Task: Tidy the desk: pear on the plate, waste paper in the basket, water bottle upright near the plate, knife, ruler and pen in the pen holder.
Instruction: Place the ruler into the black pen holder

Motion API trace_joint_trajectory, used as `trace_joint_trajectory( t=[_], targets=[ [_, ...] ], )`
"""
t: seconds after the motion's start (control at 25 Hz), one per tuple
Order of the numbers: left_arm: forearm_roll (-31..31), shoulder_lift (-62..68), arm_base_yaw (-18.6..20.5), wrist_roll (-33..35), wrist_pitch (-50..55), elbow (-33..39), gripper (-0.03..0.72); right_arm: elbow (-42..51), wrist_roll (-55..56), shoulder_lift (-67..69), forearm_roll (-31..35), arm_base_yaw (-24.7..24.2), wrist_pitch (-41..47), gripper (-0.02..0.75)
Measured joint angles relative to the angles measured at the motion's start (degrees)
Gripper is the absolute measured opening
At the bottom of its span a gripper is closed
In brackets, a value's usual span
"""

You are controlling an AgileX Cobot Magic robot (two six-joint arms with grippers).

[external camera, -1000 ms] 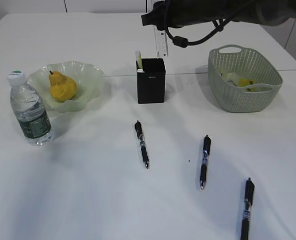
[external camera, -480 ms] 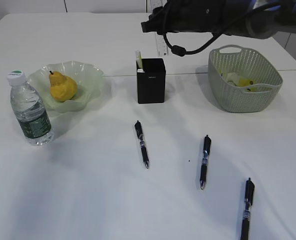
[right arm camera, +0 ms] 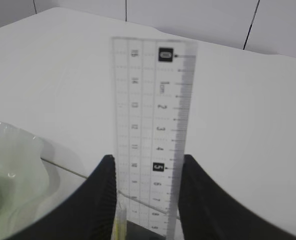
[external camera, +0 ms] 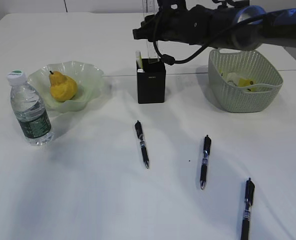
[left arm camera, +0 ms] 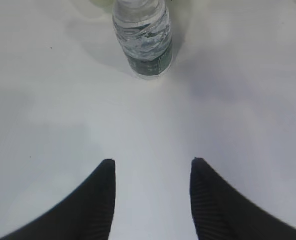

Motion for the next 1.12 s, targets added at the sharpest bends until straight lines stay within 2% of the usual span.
trace_joint_trajectory(
  t=[1.12],
  targets=[
    [0.0,0.0,0.0,0.0,-0.02,0.0,0.33,0.0,0.8,5.26,0.81,0.11,-4.98,0.296]
  ],
)
